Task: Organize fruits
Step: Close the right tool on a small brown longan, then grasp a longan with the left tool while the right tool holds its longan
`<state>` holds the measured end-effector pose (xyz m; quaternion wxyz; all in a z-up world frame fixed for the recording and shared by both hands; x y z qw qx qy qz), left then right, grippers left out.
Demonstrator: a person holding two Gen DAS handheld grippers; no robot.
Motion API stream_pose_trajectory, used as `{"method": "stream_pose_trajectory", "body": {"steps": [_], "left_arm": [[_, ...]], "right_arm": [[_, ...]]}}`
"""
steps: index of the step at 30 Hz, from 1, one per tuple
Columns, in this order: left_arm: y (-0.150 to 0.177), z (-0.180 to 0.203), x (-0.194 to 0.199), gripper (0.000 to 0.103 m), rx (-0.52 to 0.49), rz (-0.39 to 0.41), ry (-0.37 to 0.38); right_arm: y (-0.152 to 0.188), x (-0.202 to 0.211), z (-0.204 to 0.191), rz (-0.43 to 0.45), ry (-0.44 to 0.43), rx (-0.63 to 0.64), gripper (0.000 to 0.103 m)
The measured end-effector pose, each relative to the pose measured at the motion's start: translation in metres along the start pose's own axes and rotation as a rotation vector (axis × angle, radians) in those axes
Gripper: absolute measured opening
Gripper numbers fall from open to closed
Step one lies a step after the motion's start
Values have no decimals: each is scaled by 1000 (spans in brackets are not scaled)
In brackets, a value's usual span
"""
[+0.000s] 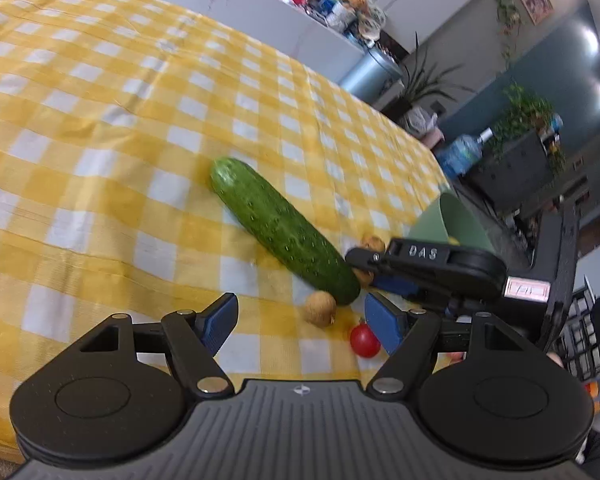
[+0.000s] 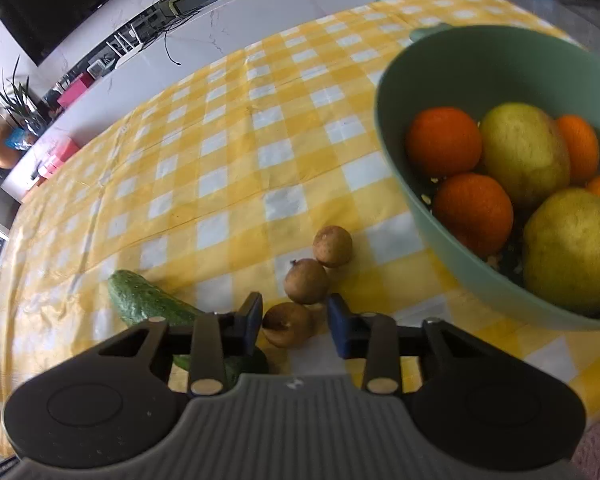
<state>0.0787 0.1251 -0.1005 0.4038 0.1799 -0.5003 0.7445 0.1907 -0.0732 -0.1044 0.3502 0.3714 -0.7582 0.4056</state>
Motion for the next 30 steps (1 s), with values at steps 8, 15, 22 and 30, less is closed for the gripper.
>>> {"method": "stream_pose_trajectory", "body": {"steps": [8,15,22,30], "left_arm": [[8,29,-14,81,-181,-34,-27],[12,41,-18,80,-258,-43,-23],[15,38,-29,80,-257,-77,-53],[16,37,-31,80,-258,-82,-56]], "right_arm": [[4,3,0,-27,-26,16,23],[6,23,6,0,-5,52,23],[9,10,14,-60,30,30,28],[13,10,9,-54,69,91,26]]}}
Point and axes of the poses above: each gripper's, at about its wrist camera, not at the fingertips, and x roughly against the way its jaws point, z to its right, y to its underside, the point moved 7 cm from there along -x, roughly the way its jaws point, and after that the axes turned 14 degrees about -x, right-handed, at the moved point
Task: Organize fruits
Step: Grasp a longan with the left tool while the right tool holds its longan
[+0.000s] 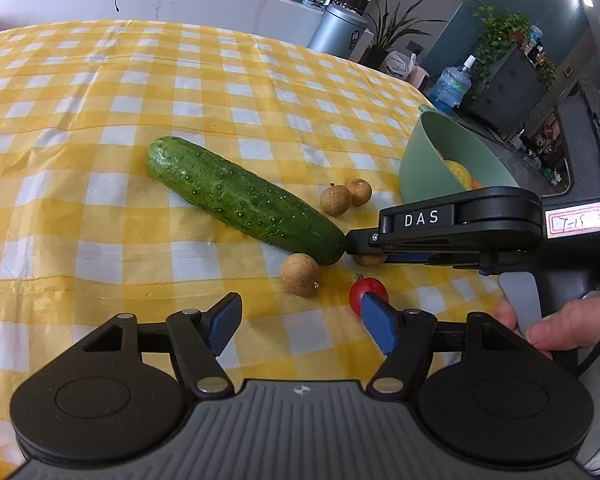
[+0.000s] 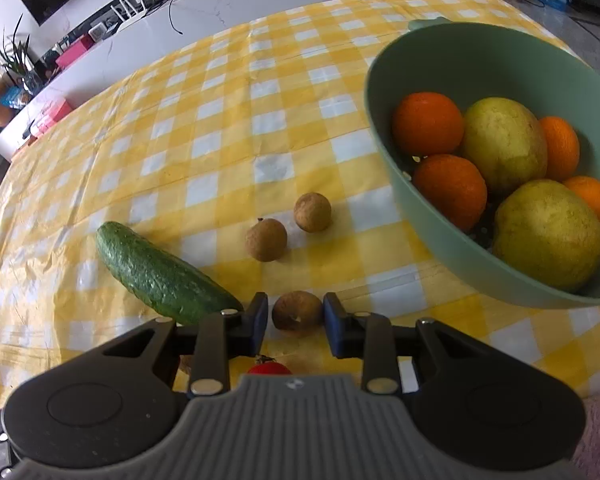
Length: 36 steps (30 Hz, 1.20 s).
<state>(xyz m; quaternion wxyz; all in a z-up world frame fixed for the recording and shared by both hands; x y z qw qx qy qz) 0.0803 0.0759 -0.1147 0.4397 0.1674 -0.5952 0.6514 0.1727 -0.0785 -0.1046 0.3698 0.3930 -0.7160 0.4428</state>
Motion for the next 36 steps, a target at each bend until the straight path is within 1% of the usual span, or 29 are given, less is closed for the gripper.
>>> {"method": "stream_pose_trajectory", "body": {"steps": [1,7,13,15,18,22,25,28,29,31,34,35,36], "left_arm": [[1,0,0,80,1,-2,0],[1,-2,-1,80,14,-6,-3],[0,-4,0,80,30,3,-16],[-1,1,-1,80,2,6,-10],[-2,11,-1,80,-55,4,21],[-5,19,1,80,-123,35,38],[-11,24,-3,80,-167,51,11],[-14,22,-13,79,-149,35,2],[-14,20,-16,76,-134,31,2],[-13,16,-20,74,-108,28,-2],[-13,7,-25,63,-70,29,-19],[-13,5,-27,58,-57,27,-21],[-14,3,-26,48,-48,36,-27]], "right_arm": [[0,0,0,3,5,1,24],[0,1,1,-9,-27,-12,24],[0,1,0,-6,-36,-14,24],[-2,6,2,10,-49,-26,24],[-7,15,5,53,-45,-22,24],[-12,21,12,75,-45,-41,24],[-13,22,15,77,-50,-50,24],[-13,24,14,80,-60,-43,24],[-13,24,14,81,-62,-43,24],[-13,24,14,82,-65,-45,24],[-13,24,14,82,-63,-44,24],[-14,24,14,83,-63,-42,24],[-14,24,14,83,-63,-41,24]]}}
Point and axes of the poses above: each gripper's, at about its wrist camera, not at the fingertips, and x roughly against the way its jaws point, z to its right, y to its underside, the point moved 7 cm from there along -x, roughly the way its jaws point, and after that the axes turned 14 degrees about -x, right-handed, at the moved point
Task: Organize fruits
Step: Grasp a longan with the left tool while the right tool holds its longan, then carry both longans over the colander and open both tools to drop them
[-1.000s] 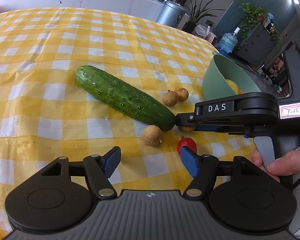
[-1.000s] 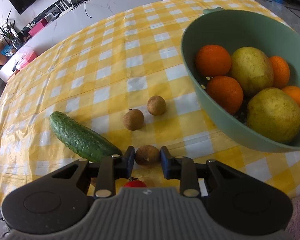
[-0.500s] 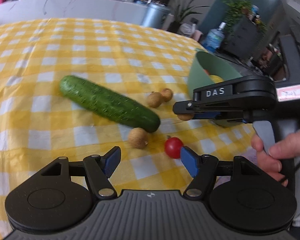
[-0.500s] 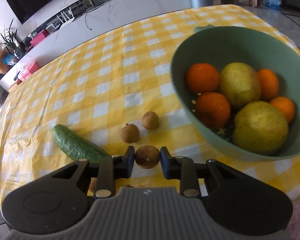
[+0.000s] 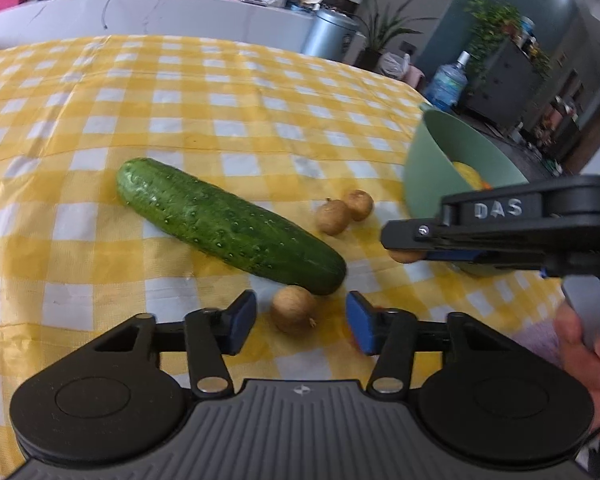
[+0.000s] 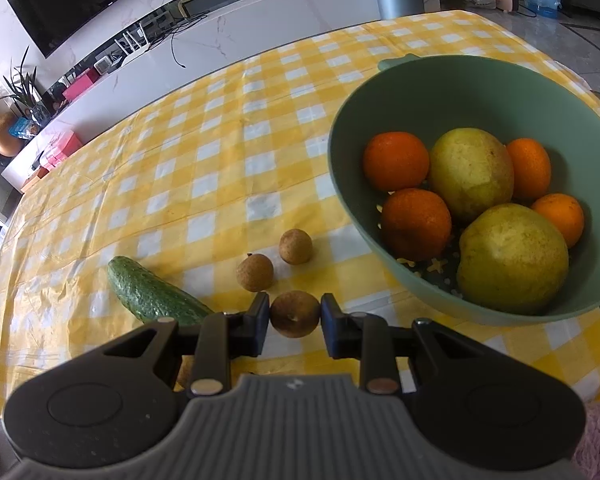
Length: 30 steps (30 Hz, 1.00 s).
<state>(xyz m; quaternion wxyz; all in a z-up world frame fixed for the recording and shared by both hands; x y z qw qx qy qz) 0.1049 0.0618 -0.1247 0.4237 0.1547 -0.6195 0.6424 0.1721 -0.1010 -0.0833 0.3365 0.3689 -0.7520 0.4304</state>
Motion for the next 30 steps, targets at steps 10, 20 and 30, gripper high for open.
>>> {"method": "stream_pose_trajectory", "body": {"steps": [10,20,30], "left_arm": [[4,-5,3,27,76,33,50],[5,-1,35,27,94,128,55],[-30,18,66,27,53,189,58]], "right_arm": [[2,-2,-2,-6,6,11,24],[0,5,-9,2,-60,16,24],[-28,68,-11,106,-295,-55,24]]}}
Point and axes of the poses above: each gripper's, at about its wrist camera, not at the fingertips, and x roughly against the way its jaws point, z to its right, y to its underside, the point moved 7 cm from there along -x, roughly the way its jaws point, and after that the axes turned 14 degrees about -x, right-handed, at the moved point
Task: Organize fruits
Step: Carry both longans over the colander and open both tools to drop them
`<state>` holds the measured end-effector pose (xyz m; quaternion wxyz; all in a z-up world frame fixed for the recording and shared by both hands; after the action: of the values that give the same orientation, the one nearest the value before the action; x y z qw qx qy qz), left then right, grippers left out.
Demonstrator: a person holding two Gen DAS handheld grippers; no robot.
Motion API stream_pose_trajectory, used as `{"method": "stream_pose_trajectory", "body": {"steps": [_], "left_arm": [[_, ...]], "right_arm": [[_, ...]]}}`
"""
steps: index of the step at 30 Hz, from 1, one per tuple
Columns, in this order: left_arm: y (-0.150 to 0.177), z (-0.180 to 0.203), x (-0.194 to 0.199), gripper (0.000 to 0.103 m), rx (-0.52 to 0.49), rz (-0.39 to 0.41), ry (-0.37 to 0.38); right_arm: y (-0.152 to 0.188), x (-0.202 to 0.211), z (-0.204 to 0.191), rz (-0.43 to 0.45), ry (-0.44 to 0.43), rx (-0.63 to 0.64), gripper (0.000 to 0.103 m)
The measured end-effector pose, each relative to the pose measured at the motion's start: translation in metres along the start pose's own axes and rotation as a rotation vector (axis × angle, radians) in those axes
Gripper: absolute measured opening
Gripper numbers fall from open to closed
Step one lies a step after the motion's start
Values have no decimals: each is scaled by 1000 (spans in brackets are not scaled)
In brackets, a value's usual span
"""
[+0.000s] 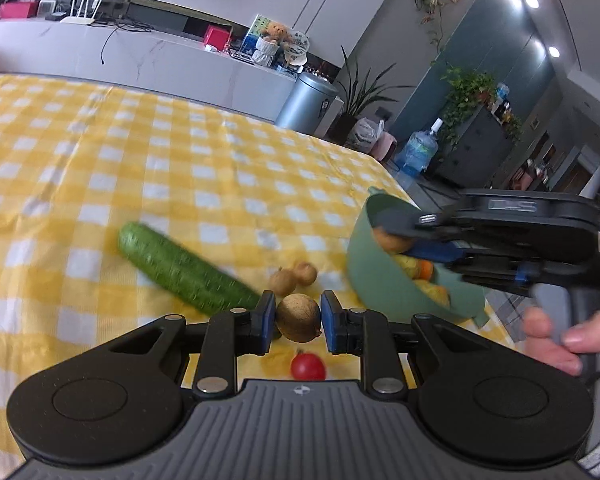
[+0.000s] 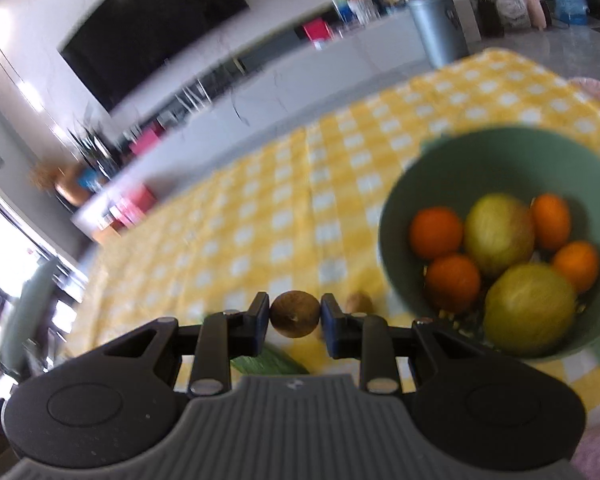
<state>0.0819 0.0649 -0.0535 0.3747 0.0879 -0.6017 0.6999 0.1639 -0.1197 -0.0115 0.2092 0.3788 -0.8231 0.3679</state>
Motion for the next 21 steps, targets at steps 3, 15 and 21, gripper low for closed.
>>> {"method": "stream_pose_trajectory", "body": {"steps": [3,15,21], "left_arm": [[-23,15,0,27,-21,19,16],[-57,96,-57,27,-107,-17,181],[-63,93,-93,27,-24,14,177]], "right_arm": [[-23,37,10,99,-32,-48,24],[-63,92,114,303,121,-249,24],[-75,63,135,255,48,-334,24]]}}
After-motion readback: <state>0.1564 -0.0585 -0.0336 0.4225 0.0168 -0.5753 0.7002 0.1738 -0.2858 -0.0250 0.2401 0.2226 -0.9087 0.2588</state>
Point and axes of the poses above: each gripper's, at about its wrist camera, not at the fingertips, and x roughly against the way its jaws point, z to its right, y to its underside, the point moved 7 cm from there along -x, roughly the way its jaws point, and after that the axes turned 14 degrees about -x, right-handed, at the moved point
